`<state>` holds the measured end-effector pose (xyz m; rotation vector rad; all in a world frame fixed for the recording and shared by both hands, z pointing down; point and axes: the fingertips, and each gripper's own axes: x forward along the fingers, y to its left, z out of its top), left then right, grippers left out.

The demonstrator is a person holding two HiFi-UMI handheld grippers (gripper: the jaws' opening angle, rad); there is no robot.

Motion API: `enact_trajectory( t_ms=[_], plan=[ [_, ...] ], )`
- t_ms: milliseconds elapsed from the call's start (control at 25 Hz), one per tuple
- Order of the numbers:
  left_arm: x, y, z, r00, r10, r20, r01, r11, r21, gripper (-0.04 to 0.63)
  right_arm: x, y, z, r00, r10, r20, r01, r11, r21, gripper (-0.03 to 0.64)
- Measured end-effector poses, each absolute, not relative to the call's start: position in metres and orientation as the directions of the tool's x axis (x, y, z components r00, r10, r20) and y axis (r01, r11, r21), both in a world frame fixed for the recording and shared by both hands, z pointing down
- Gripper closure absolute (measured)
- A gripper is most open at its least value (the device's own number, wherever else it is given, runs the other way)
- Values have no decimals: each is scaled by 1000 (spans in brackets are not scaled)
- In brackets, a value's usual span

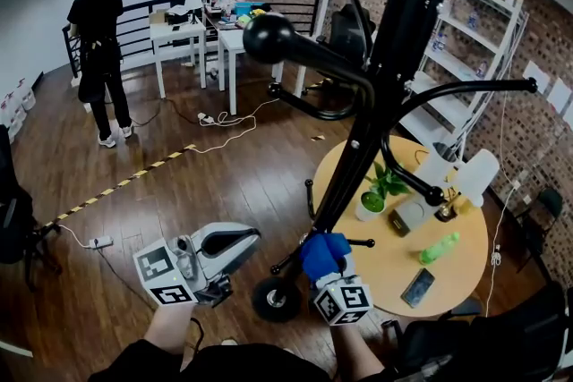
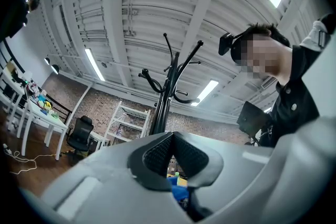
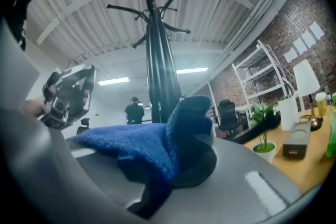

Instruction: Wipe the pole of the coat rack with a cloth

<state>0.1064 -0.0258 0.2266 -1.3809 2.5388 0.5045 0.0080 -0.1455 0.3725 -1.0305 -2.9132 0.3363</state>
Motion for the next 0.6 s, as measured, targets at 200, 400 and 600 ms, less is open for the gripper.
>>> enact_trajectory(
  t_ms=[200, 400, 600],
  plan=[
    [106, -26, 229, -544, -768, -339, -839, 505, 201, 592, 8, -142, 429, -760, 643, 91, 617, 759, -209, 593],
    [107, -25, 227, -546, -767, -337, -838, 511, 193, 592, 7, -141, 419, -781, 618, 92, 586, 776, -235, 592],
    [112, -16, 225, -558, -756, -343, -829, 526, 189, 592, 5, -149, 347, -817, 574, -52, 564, 776, -282, 594]
  ],
)
